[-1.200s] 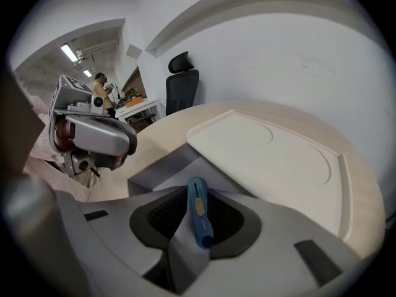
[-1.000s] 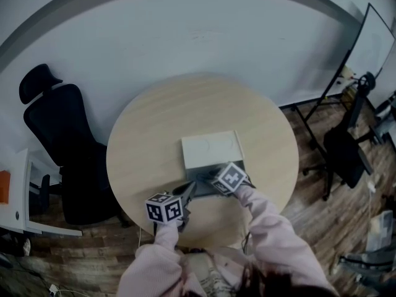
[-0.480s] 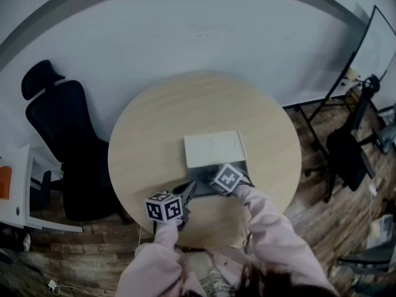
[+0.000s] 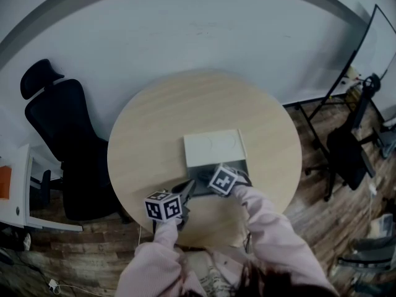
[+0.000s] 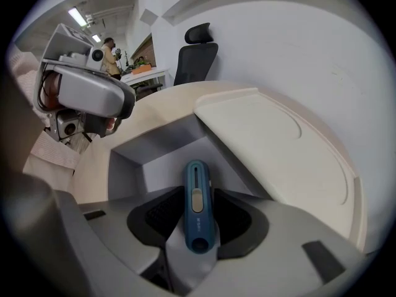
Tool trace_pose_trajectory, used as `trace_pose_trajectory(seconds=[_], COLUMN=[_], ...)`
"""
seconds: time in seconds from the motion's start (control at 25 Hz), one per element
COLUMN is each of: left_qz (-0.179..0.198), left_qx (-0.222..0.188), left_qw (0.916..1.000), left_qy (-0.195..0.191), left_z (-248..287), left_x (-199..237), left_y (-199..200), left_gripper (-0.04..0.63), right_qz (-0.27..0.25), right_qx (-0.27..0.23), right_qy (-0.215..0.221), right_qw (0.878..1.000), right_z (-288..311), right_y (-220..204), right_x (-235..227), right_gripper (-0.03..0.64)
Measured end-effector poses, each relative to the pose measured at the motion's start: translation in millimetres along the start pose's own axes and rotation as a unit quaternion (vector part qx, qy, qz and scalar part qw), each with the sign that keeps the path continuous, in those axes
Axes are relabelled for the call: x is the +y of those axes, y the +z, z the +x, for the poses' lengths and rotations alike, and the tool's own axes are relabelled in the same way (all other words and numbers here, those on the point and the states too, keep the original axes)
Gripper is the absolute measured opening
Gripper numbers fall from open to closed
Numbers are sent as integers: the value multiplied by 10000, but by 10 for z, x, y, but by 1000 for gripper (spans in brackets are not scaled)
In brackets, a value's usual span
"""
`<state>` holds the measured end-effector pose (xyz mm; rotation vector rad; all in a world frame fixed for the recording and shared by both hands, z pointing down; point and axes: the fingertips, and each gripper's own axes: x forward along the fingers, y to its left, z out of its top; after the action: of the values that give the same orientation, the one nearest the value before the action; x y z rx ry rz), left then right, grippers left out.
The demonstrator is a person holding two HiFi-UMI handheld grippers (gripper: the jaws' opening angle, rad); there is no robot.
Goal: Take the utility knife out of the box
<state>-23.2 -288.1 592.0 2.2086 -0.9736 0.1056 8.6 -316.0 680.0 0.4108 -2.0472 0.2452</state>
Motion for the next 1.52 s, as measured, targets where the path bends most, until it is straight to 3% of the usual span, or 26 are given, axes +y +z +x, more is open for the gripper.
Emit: trace_pose_trajectory(seconds=[0.52,1.08,1.52], left_qz=[-32,8,102], left_qx=[2,79,63], left_qw=[10000,9999,9999], left_qy=[-31,-66,-95], left_z=[31,50,-18], left_x=[0,-52,-79], left_y=[9,-45,-50], left_gripper=[5,5,5], right_qz=[-102,71,333], right_qx=[197,-165,-871], right_qy=[107,47,48], right_qw=[9997,9998,9956], right_z=[19,-108,-359], right_y=[-39,-4,172], right_x=[43,37,59], right_gripper=[129,129,129])
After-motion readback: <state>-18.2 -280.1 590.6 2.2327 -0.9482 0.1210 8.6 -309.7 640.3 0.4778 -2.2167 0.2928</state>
